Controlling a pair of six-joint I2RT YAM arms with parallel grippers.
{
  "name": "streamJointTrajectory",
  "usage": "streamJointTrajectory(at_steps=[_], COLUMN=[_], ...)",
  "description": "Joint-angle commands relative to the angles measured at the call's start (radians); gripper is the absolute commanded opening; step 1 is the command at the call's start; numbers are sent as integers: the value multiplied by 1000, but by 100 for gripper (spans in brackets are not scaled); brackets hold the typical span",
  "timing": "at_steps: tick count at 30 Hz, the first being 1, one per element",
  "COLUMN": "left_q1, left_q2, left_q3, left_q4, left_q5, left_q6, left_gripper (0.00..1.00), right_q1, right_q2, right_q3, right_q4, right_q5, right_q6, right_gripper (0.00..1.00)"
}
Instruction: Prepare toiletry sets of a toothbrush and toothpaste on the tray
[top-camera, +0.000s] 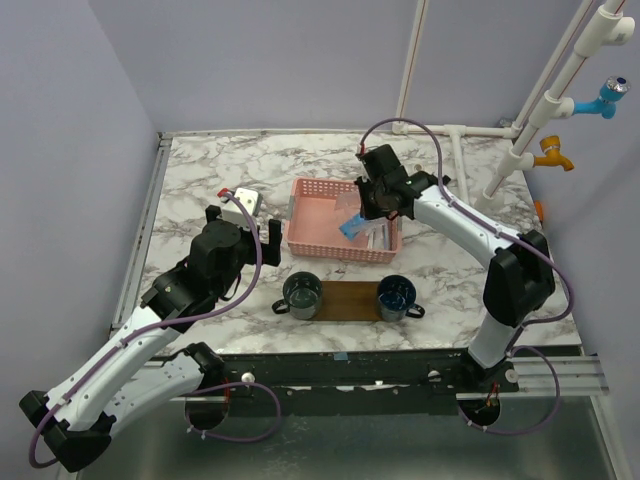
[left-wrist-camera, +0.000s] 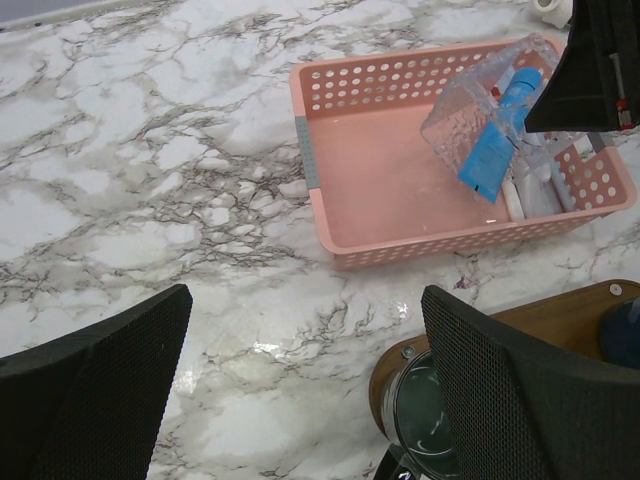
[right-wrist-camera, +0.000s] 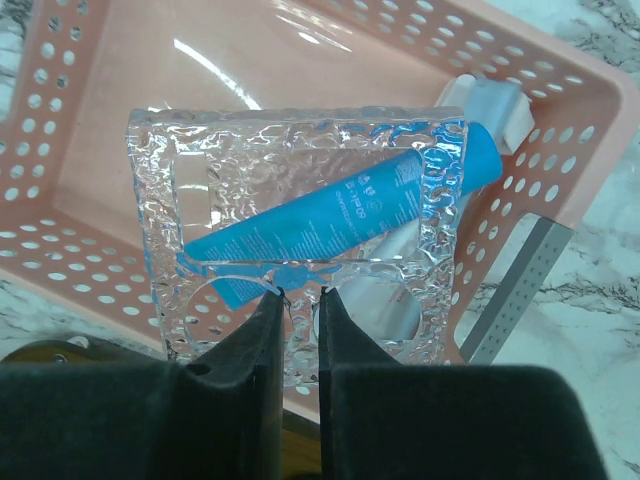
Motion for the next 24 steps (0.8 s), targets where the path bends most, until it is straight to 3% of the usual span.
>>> streamJointTrajectory(at_steps=[1, 12, 24], left_q1=[5, 5, 6], left_q2=[-7, -18, -21], left_q3=[-12, -15, -15], left_q4=[2, -1, -3], left_q5=[-35, -46, -49], left_q6=[-1, -2, -1], left_gripper=[97, 96, 96], right_q1=[-2, 12, 16], right_q2=[-60, -143, -106], right_q3=[36, -76, -133], right_q4=[47, 251, 334], right_q5=[31, -20, -94], right_q6=[39, 100, 234], right_gripper=[0, 0, 0])
